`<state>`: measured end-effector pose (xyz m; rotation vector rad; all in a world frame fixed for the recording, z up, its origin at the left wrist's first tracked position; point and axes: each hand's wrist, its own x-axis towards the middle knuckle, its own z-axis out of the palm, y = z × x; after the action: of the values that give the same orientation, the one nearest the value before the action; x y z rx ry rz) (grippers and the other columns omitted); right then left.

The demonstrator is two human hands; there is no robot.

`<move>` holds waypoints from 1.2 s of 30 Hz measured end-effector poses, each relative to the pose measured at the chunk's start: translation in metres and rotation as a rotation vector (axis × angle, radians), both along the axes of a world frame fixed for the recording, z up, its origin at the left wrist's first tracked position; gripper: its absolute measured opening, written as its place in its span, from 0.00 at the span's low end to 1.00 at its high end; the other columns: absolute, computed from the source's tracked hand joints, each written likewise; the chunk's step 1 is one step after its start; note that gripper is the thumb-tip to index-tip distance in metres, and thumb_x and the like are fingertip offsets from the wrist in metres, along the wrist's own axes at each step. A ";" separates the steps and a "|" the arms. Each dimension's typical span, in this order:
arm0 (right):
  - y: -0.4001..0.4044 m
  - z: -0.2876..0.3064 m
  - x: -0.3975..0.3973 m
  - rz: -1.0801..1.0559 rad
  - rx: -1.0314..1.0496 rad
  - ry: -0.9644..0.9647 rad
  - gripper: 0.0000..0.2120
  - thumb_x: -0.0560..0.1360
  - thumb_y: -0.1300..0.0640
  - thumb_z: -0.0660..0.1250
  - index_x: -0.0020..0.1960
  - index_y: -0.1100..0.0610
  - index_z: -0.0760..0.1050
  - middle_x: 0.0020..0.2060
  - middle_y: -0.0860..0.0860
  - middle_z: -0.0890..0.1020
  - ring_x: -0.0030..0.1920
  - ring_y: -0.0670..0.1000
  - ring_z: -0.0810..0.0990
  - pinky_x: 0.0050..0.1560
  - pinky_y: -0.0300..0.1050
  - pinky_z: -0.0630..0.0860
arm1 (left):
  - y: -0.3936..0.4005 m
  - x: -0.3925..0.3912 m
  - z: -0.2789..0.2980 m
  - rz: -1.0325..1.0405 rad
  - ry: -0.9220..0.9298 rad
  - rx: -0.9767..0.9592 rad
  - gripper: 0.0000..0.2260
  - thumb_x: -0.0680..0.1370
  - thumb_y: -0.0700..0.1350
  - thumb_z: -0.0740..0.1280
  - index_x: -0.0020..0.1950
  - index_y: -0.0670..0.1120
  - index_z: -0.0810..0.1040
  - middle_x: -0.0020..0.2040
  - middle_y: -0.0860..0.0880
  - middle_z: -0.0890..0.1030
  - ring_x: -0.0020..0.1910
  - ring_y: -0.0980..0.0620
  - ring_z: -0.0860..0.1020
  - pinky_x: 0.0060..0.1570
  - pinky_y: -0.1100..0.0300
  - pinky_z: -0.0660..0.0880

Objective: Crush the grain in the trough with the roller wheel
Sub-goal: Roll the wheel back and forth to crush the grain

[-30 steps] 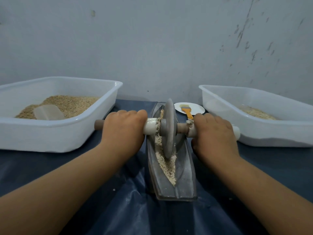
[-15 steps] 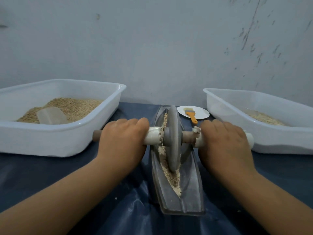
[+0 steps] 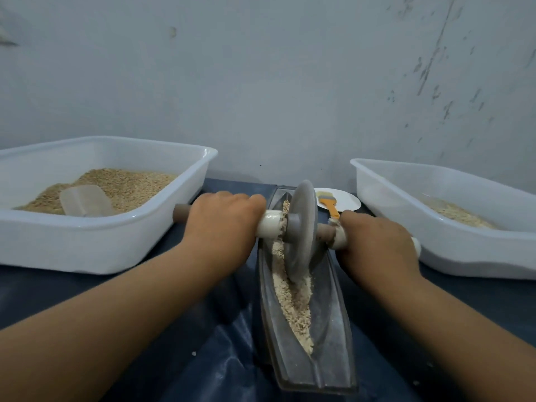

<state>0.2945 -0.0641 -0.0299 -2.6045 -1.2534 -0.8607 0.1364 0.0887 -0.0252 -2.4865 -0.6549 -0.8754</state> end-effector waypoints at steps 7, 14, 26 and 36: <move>-0.006 -0.011 0.005 0.005 0.025 -0.042 0.09 0.71 0.52 0.65 0.39 0.48 0.64 0.32 0.46 0.74 0.31 0.53 0.68 0.30 0.46 0.59 | -0.001 -0.001 -0.005 -0.070 -0.023 0.069 0.19 0.66 0.43 0.73 0.38 0.51 0.60 0.29 0.55 0.60 0.29 0.51 0.63 0.31 0.57 0.58; 0.021 0.008 0.016 -0.002 -0.037 0.147 0.07 0.73 0.54 0.62 0.41 0.48 0.64 0.35 0.47 0.74 0.37 0.54 0.72 0.34 0.44 0.63 | 0.019 0.018 0.007 -0.025 0.037 -0.070 0.12 0.74 0.47 0.66 0.41 0.52 0.62 0.34 0.54 0.64 0.35 0.51 0.67 0.36 0.55 0.65; 0.031 0.013 0.026 0.016 -0.072 0.172 0.02 0.70 0.52 0.63 0.42 0.49 0.72 0.31 0.44 0.68 0.33 0.51 0.68 0.34 0.43 0.63 | 0.027 0.023 0.007 0.031 0.068 -0.111 0.11 0.73 0.48 0.67 0.41 0.53 0.64 0.32 0.54 0.65 0.33 0.51 0.68 0.34 0.57 0.62; 0.032 0.008 0.039 -0.015 -0.093 0.305 0.03 0.70 0.50 0.64 0.44 0.48 0.73 0.33 0.43 0.72 0.32 0.47 0.68 0.31 0.41 0.62 | 0.031 0.040 0.023 -0.006 0.139 -0.062 0.12 0.71 0.48 0.68 0.40 0.54 0.64 0.31 0.54 0.62 0.35 0.50 0.67 0.36 0.56 0.63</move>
<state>0.3333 -0.0324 -0.0220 -2.6875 -1.2141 -0.3931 0.1762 0.1201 -0.0021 -2.5781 -0.6367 -0.6865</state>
